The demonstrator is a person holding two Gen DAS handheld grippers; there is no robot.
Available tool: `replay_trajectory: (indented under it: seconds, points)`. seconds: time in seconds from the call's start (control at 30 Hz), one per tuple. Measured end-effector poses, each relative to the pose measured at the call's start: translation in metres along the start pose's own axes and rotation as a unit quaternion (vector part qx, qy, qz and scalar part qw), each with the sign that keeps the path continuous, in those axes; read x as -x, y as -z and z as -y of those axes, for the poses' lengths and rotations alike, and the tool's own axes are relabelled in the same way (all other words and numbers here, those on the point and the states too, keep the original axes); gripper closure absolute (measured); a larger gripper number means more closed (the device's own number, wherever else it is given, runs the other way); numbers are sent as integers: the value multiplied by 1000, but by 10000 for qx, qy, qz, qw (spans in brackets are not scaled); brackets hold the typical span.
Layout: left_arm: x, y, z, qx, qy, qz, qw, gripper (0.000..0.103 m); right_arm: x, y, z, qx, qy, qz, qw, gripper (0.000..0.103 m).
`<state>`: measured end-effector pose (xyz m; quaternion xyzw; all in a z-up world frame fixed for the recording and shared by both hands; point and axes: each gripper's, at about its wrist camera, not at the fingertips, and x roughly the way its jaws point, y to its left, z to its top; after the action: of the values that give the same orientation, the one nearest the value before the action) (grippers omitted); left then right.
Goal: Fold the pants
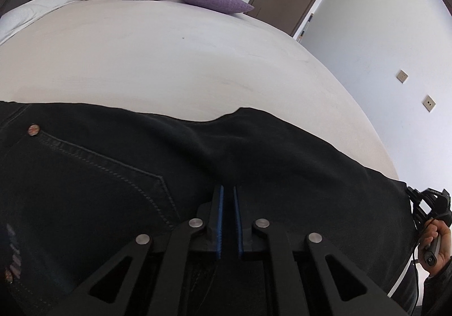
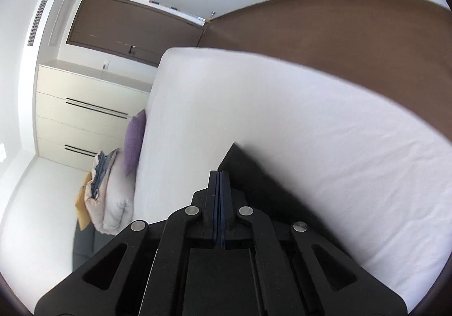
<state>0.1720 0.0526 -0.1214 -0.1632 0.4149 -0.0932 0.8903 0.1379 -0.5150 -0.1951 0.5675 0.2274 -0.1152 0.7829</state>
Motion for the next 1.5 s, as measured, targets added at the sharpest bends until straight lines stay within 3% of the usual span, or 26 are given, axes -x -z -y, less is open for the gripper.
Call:
replay_trajectory:
  seconds: [0.07, 0.13, 0.2, 0.27, 0.37, 0.43, 0.5, 0.57, 0.7, 0.97, 1.1, 1.2, 1.27, 1.33, 1.37, 1.4, 1.5]
  points:
    - [12, 2, 1, 37, -43, 66, 10000, 94, 13, 10, -2, 104, -145, -139, 9997, 103]
    - [21, 5, 16, -52, 85, 125, 9999, 94, 16, 41, -18, 437, -440, -494, 9968, 103]
    - [25, 9, 47, -365, 313, 122, 9988, 94, 0, 85, -41, 731, -831, -1088, 9879, 103]
    - [20, 15, 79, -847, 418, 60, 9955, 90, -37, 147, -75, 1110, -1034, -1872, 9705, 103]
    - [5, 19, 90, -1229, 253, -127, 9920, 90, -79, 228, -101, 1577, -930, -2708, 9450, 103]
    - [1, 16, 63, -1000, 59, -243, 9947, 90, -87, 252, -90, 1673, -698, -2818, 9422, 103]
    - [4, 10, 31, -738, -98, -240, 9969, 90, -82, 248, -72, 1438, -945, -2704, 9472, 103]
    - [10, 2, -5, -532, -162, -232, 9982, 100, -76, 225, -64, 1387, -846, -2397, 9572, 103]
    - [24, -17, -67, -252, -450, -119, 9986, 100, -70, 172, -33, 891, -814, -1816, 9759, 103]
    - [51, -10, -126, 265, -128, 230, 9993, 100, -26, 95, -3, 730, -624, -635, 9933, 103]
    - [55, -15, -127, 204, -281, 266, 9990, 100, 6, 66, -3, 878, -215, -82, 9959, 99]
    - [64, -14, -117, 186, -493, 328, 9981, 97, 48, 44, 12, 633, -179, 184, 9977, 98]
    - [73, -11, -97, 25, -617, 445, 9971, 83, 64, 46, 10, 705, -154, 225, 9971, 98]
    - [84, -5, -72, -56, -490, 619, 9969, 54, 45, 51, -17, 869, -164, 163, 9960, 98]
    - [84, -3, -59, -62, -371, 692, 9969, 48, 47, 57, -17, 888, -160, 116, 9959, 97]
    - [81, 0, -40, -107, -192, 741, 9970, 43, 63, 56, -4, 844, -203, 54, 9962, 97]
    - [59, 6, 12, -238, 291, 561, 9977, 43, 76, 66, -6, 563, -361, -177, 9976, 88]
